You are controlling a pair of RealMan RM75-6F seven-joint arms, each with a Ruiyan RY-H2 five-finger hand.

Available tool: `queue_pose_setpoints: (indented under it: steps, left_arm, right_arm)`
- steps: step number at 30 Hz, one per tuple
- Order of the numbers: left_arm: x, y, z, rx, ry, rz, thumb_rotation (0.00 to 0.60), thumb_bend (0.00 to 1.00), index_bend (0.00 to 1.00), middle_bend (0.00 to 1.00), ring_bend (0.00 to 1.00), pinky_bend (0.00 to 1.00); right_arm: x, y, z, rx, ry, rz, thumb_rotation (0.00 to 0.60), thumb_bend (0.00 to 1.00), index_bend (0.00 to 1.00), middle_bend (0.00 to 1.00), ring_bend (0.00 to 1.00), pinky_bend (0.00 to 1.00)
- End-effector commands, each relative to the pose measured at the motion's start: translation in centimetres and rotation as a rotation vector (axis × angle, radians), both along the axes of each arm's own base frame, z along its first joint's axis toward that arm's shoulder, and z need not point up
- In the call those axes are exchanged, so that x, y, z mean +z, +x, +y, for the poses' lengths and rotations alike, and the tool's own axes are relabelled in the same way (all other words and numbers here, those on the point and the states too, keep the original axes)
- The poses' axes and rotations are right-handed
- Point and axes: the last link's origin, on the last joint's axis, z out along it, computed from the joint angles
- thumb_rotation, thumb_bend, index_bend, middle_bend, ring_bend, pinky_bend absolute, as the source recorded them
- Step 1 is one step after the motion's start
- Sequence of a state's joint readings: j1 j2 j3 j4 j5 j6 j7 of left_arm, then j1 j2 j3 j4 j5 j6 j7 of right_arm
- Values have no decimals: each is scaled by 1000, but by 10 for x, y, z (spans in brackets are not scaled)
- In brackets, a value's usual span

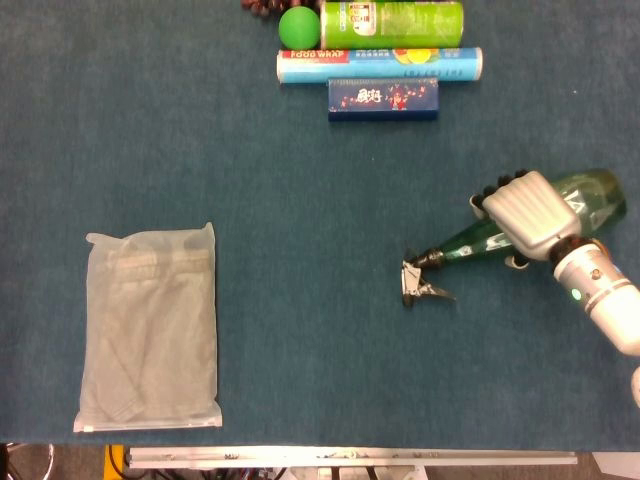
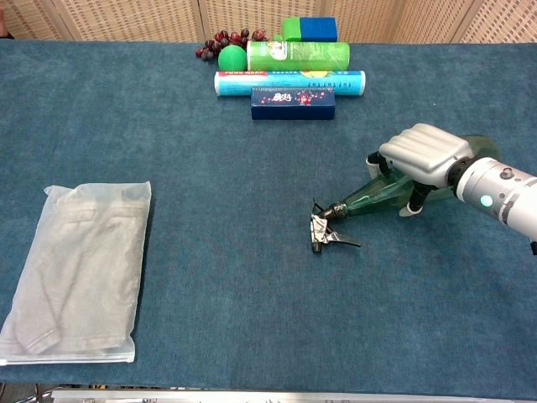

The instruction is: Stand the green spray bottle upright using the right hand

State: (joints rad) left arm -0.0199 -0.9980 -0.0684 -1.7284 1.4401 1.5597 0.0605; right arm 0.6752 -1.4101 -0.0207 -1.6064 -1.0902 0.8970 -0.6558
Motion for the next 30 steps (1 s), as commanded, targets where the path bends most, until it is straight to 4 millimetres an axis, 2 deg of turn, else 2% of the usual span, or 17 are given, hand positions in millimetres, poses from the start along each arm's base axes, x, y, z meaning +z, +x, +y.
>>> queue_pose_setpoints:
  steps: [1,9,14,21,30]
  left_arm:
    - [0,0,0,0,1,-1,600,51,376,216,93,145]
    - [0,0,0,2,0,1,600,51,376,215,93,145]
    - [-2,0,1,5,-5,7,600,51,376,215,93,145]
    - [-3,-1,2,9,-11,11,600,51,376,215,93,145]
    - [-3,-2,2,12,-11,11,600,51,376,215,93,145]
  right_arm:
    - [6,2,2,-1,-12,-27,600,42,525,515,374,391]
    - [35,20,4,-10,-90,-230,600,45,528,518,376,391]
    - [47,25,5,-31,-115,-452,600,44,528,518,376,391]
    - [42,17,6,-130,-81,-867,600,42,528,518,376,403]
    - [31,3,2,-295,-77,-1242,600,41,528,518,376,405]
